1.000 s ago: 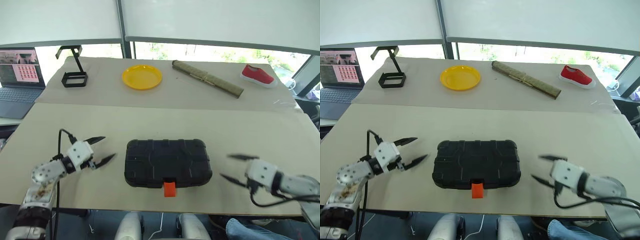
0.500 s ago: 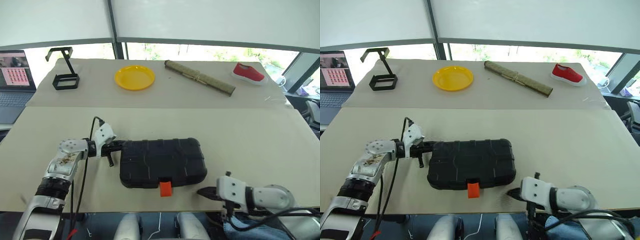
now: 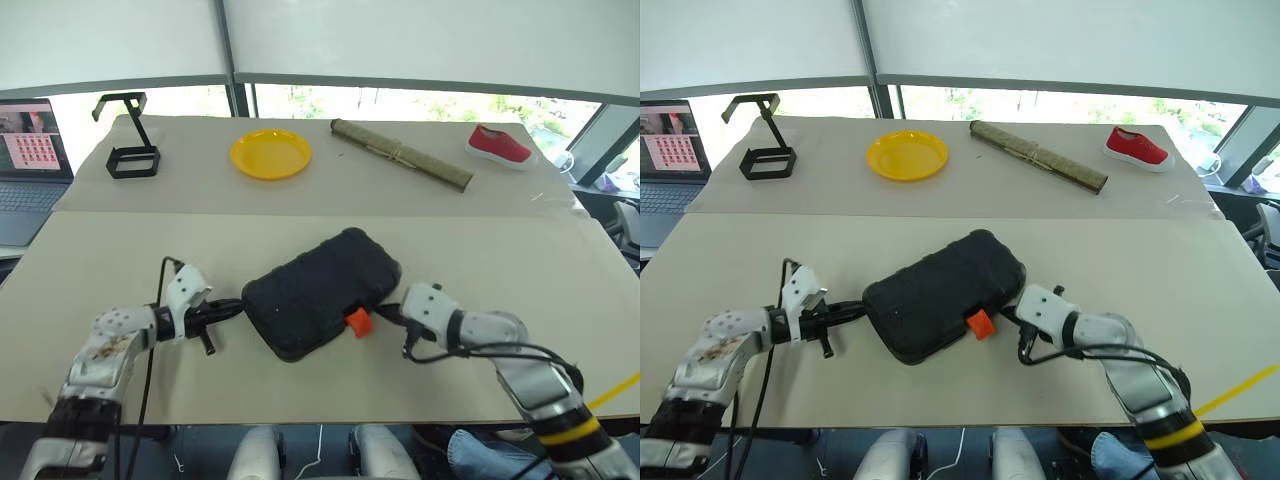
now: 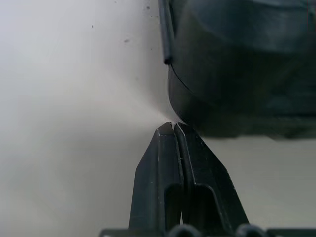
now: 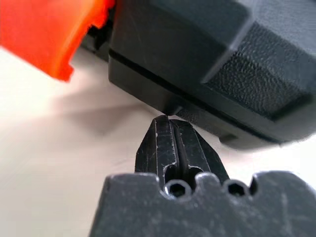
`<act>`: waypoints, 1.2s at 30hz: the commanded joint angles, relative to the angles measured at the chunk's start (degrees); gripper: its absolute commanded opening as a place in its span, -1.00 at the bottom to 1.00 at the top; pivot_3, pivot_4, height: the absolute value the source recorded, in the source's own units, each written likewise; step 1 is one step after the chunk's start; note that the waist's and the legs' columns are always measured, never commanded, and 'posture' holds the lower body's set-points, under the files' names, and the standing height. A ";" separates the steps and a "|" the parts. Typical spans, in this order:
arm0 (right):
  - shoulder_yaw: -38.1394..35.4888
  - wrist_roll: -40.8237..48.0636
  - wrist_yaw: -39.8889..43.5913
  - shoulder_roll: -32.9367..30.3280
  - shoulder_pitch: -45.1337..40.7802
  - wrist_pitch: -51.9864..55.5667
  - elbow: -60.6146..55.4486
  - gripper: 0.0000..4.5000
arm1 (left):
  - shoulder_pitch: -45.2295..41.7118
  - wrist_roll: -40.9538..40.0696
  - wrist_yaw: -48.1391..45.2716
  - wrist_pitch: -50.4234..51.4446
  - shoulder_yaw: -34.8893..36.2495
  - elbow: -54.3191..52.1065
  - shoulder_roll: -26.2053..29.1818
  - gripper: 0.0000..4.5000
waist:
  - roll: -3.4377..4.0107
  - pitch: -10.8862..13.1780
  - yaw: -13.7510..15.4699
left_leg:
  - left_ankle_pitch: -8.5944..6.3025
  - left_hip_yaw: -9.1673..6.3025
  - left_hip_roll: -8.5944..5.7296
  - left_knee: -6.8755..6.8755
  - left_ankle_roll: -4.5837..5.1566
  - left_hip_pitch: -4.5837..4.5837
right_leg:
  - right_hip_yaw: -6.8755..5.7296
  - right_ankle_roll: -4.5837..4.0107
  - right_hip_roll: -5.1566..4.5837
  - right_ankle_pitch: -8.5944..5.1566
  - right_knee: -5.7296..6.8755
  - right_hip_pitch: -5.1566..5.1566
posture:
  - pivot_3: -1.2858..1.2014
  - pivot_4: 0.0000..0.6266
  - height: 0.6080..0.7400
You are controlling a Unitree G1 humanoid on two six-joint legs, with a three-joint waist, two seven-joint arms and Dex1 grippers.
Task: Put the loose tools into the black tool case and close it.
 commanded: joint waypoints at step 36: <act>0.19 8.86 8.43 -4.30 -0.53 11.25 -13.54 -0.98 | -22.38 4.41 -4.62 3.34 -17.75 4.70 -7.16 -0.95 | -0.03 0.02 0.23 | 0.00 -0.10 -0.12 0.04 0.01 0.01 | -0.04 0.04 0.01 0.00 -0.09 0.14 | 0.03 -0.52 1.00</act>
